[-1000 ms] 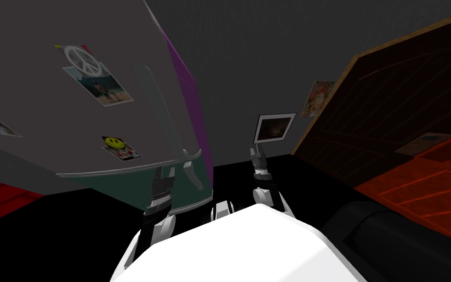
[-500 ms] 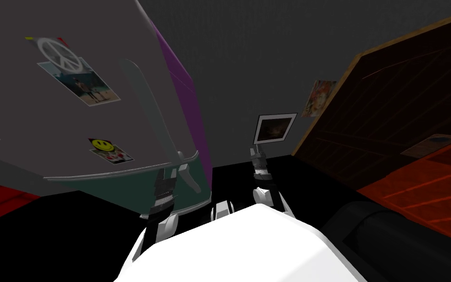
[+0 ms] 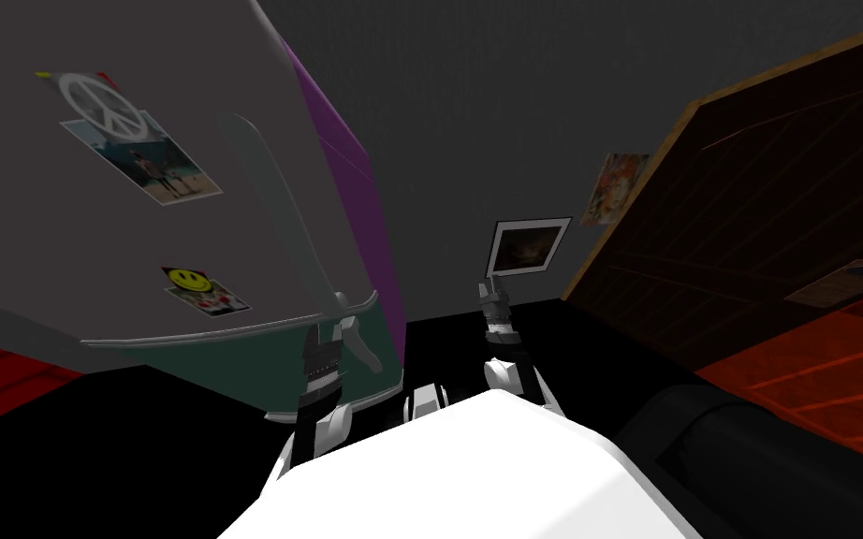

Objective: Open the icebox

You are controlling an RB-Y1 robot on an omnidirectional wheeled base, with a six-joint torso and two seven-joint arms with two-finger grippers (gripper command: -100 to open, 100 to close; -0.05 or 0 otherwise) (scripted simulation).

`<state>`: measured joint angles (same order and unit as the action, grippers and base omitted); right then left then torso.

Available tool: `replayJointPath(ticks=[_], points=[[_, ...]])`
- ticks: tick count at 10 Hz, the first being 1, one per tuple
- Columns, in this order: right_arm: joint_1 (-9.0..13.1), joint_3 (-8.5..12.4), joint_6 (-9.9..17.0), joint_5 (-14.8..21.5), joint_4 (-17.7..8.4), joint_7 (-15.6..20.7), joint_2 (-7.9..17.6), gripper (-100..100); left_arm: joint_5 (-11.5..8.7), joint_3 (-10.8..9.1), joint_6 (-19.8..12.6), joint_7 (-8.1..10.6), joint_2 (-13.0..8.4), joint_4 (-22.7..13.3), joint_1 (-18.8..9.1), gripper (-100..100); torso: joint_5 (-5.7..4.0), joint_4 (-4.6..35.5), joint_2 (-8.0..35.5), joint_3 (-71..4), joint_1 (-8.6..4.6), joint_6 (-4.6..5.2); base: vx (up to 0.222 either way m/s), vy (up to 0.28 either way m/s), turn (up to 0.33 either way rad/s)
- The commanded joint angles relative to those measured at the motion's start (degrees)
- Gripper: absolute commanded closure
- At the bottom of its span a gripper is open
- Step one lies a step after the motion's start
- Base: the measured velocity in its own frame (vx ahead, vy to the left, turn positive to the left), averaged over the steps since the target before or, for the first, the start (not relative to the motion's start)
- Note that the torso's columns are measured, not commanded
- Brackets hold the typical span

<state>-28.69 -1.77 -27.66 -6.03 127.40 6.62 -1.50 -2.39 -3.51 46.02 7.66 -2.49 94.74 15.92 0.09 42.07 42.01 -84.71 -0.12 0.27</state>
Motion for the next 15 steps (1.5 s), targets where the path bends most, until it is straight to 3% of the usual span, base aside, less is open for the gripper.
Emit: replayJointPath(ticks=[1,4,5,6,8,9,10,15], points=[[0.0,0.0,0.0,0.0,0.0,0.0,0.0,0,-0.14,-0.28,-1.48,0.0,-0.04,1.16,-0.45,-100,-0.04,0.05,0.01,-0.02,0.04,-0.06,0.006,0.003,0.014],[0.0,0.0,0.0,0.0,0.0,0.0,0.0,0,-0.37,-0.69,-4.7,0.03,-0.31,3.54,-1.3,-100,-0.09,0.2,0.12,0.04,0.16,-0.21,0.02,-0.002,0.014],[0.0,0.0,0.0,0.0,0.0,0.0,0.0,0,-0.3,-0.49,-4.07,0.05,-0.23,3.09,-0.84,-100,-0.14,0.27,0.01,-0.04,0.22,-0.18,0.0,0.0,0.0],[0.0,0.0,0.0,0.0,0.0,0.0,0.0,0,-0.22,-0.42,-2.56,0.01,-0.13,1.95,-0.74,100,-0.09,0.2,0.03,-0.02,0.2,-0.2,-0.006,0.002,-0.028],[0.0,0.0,0.0,0.0,0.0,0.0,0.0,0,-0.07,-0.15,-0.41,-0.01,0.05,0.36,-0.17,100,-0.11,0.26,0.23,0.09,0.15,-0.24,-0.015,0.002,-0.014],[0.0,0.0,0.0,0.0,0.0,0.0,0.0,0,-0.14,-0.28,-1.22,0.06,-0.08,0.73,-0.35,100,-0.11,0.25,0.28,0.13,0.12,-0.25,-0.008,0.001,-0.002],[0.0,0.0,0.0,0.0,0.0,0.0,0.0,0,-0.14,-0.52,-2.11,0.09,-2.04,1.18,-0.16,-100,-0.1,0.23,0.26,0.13,0.11,-0.26,0.0,-0.014,0.005],[0.0,0.0,0.0,0.0,0.0,0.0,0.0,0,-0.2,-1.75,-7.52,0.31,-6.41,3.98,0.67,-100,-0.04,0.11,0.01,-0.02,0.2,-0.25,0.004,-0.035,0.01]])
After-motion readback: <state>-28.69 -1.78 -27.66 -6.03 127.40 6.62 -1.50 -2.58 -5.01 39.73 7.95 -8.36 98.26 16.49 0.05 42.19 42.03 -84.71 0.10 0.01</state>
